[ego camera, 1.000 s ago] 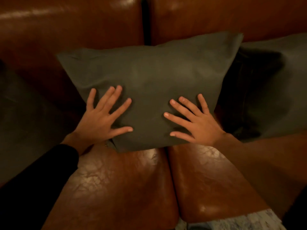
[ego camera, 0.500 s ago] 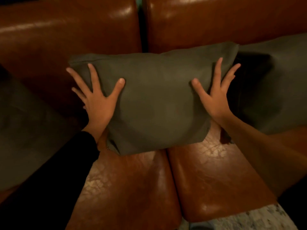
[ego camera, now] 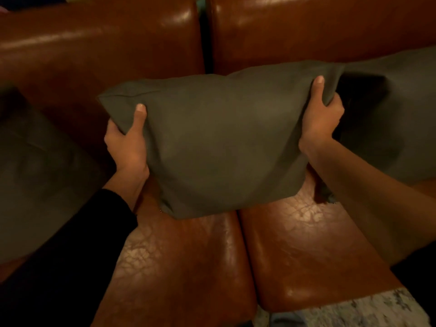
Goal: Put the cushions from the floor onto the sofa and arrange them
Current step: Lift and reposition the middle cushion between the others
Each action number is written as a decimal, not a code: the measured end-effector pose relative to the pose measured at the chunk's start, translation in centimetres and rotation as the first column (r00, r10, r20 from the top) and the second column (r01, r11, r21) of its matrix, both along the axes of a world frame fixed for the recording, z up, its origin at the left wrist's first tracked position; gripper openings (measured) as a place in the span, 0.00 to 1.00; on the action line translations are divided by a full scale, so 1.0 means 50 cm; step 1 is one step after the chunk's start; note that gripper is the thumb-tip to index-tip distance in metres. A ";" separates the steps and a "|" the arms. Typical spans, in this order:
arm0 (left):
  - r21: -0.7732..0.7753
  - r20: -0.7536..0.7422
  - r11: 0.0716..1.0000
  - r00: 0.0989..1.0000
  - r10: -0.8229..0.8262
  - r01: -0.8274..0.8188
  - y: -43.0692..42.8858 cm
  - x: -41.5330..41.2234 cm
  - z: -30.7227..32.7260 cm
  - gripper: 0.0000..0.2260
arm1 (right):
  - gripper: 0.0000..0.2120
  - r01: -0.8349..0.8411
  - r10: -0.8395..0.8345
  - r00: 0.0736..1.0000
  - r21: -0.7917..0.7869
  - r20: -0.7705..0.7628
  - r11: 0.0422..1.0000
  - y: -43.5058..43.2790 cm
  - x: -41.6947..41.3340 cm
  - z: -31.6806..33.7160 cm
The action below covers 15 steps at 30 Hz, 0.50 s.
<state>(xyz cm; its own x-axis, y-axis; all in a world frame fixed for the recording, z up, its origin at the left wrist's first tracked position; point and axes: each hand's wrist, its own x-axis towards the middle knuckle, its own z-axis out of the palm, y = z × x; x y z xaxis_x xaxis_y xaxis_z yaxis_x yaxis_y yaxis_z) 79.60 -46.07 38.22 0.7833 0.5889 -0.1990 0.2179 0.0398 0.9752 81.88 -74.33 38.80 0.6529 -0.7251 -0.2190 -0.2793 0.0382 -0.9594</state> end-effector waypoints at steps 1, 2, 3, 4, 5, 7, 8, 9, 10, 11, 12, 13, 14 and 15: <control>0.010 0.031 0.999 0.999 0.045 -0.045 -0.001 -0.002 0.004 0.10 | 0.12 0.004 -0.004 1.000 -0.016 0.022 1.000 0.000 0.001 0.008; 0.016 0.061 0.996 0.994 0.091 -0.092 0.000 -0.002 0.006 0.06 | 0.11 0.004 -0.004 0.999 -0.020 0.044 1.000 0.002 0.004 0.018; 0.013 0.093 0.991 0.987 0.132 -0.134 -0.001 0.001 0.009 0.04 | 0.11 0.000 0.001 0.998 -0.019 0.062 1.000 0.003 0.010 0.025; 0.000 0.123 0.987 0.979 0.162 -0.163 -0.002 0.006 0.007 0.03 | 0.12 -0.007 0.009 0.998 -0.019 0.070 1.000 0.003 0.018 0.029; -0.021 0.145 0.984 0.973 0.180 -0.179 -0.004 0.011 0.006 0.04 | 0.14 -0.014 0.016 0.998 -0.022 0.064 1.000 0.002 0.025 0.027; -0.032 0.150 0.988 0.976 0.156 -0.153 -0.007 0.021 -0.005 0.08 | 0.17 -0.033 0.033 0.999 -0.017 0.027 0.999 -0.005 0.040 0.008; -0.020 0.134 0.992 0.983 0.124 -0.122 -0.008 0.024 -0.014 0.10 | 0.17 -0.046 0.046 0.999 -0.015 0.012 0.999 -0.008 0.043 -0.004; -0.008 0.114 0.995 0.989 0.095 -0.095 -0.010 0.026 -0.021 0.12 | 0.18 -0.057 0.057 0.998 -0.009 -0.008 0.998 -0.012 0.042 -0.014; -0.005 0.094 0.997 0.993 0.076 -0.075 -0.011 0.027 -0.027 0.13 | 0.19 -0.064 0.064 0.998 0.006 -0.023 0.998 -0.015 0.039 -0.023; -0.010 0.077 0.998 0.995 0.062 -0.062 -0.013 0.028 -0.029 0.14 | 0.22 -0.062 0.063 0.998 0.031 -0.031 0.998 -0.017 0.037 -0.028; -0.016 0.071 0.998 0.996 0.058 -0.057 -0.012 0.029 -0.027 0.15 | 0.26 -0.056 0.059 0.997 0.063 -0.046 0.996 -0.016 0.034 -0.026; -0.019 0.068 0.998 0.996 0.060 -0.059 -0.011 0.031 -0.023 0.14 | 0.31 -0.046 0.053 0.997 0.105 -0.062 0.993 -0.014 0.032 -0.023; -0.025 0.071 0.998 0.995 0.063 -0.061 -0.008 0.032 -0.019 0.13 | 0.34 -0.041 0.051 0.996 0.139 -0.070 0.989 -0.012 0.032 -0.018; -0.032 0.071 0.997 0.995 0.067 -0.065 -0.005 0.034 -0.014 0.11 | 0.36 -0.028 0.041 0.996 0.171 -0.074 0.985 -0.015 0.036 -0.015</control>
